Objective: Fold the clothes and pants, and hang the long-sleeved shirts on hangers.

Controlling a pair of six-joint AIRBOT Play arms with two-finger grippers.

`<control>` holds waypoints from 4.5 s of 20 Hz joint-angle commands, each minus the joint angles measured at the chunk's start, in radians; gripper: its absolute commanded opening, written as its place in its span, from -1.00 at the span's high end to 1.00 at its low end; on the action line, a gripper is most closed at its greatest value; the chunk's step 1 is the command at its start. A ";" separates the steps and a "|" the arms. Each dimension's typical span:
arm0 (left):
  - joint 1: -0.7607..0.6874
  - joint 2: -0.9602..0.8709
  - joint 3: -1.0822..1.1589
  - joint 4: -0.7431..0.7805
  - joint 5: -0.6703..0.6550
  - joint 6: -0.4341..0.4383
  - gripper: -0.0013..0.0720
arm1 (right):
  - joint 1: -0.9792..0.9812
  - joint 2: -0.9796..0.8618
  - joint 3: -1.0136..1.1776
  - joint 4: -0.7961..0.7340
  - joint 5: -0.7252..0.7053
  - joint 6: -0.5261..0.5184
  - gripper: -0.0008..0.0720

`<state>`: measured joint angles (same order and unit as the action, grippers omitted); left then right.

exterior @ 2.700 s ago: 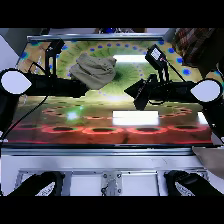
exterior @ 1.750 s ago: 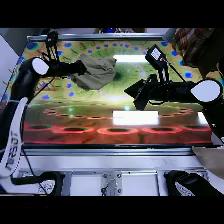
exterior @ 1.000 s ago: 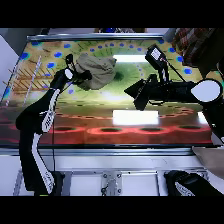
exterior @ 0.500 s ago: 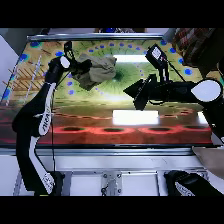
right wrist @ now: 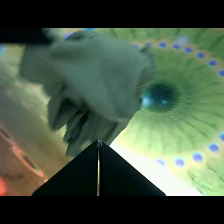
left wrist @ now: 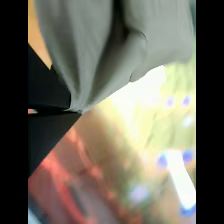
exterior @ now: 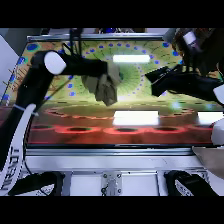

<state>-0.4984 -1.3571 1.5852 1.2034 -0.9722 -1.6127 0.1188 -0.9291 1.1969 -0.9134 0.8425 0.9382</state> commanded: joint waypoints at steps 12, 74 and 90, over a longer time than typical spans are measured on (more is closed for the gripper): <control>0.187 0.055 -0.407 -0.003 0.039 -0.108 -0.89 | -0.211 0.030 -0.002 -0.082 0.154 0.240 0.90; 0.574 0.227 -0.200 -0.021 -0.200 -0.038 0.93 | 0.236 -0.324 0.279 -0.042 0.276 0.377 0.93; 0.577 0.340 -0.462 0.115 -0.082 -0.018 -0.53 | 0.230 -0.365 0.277 -0.686 0.349 0.484 -0.99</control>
<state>0.1768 -1.0046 1.1076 1.3064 -1.0683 -1.6329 0.3847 -1.3285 1.4776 -1.3216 1.0367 1.3334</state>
